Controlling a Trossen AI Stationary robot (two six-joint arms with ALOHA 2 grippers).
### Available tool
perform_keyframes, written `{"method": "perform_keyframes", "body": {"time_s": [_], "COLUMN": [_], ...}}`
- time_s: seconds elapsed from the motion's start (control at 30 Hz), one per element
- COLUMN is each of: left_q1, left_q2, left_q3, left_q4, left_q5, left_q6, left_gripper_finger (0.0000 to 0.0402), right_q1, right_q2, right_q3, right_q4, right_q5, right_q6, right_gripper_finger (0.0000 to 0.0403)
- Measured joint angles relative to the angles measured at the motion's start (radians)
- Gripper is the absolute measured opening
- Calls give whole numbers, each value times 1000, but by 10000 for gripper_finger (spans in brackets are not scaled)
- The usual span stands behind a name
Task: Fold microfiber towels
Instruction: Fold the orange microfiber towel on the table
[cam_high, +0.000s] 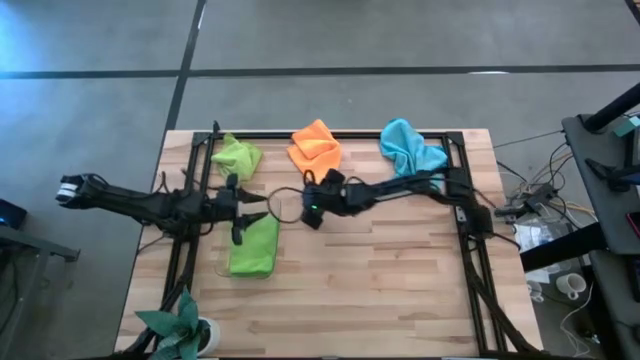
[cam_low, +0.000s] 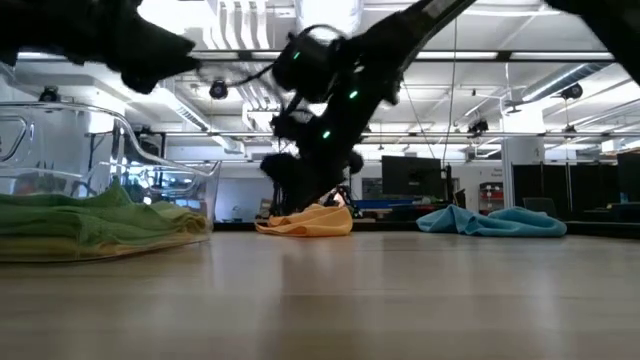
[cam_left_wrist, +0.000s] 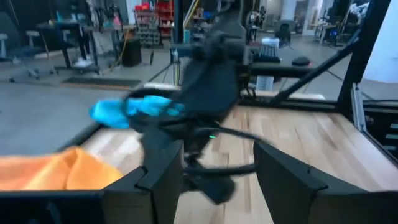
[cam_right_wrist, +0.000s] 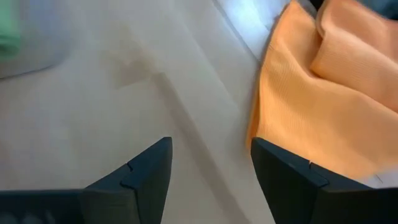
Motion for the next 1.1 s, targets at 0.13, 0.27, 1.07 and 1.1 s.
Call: {"method": "perform_keyframes", "body": {"time_s": [0.13,0.27,1.07,1.1], "left_q1": [0,0,0,0], "left_q2": [-21,-43,353,389], "left_q3": [-52,-46,42,60], "left_q4": [2,18,170,169], "left_q5": [0,0,-2,-2], "left_q6": [-24,-21,153,153], "left_gripper_finger": [180,180,180,180], "right_q1": [-55,-95,175,191], "right_q2": [101,152,-405,-433], "right_q3": [121,201,-151,-191], "right_q4": [-99,-237,-554,-576], "right_q5": [1,17,-201,-199], "right_q6": [32,72,61,100], "right_gripper_finger": [212,172,10,10]}}
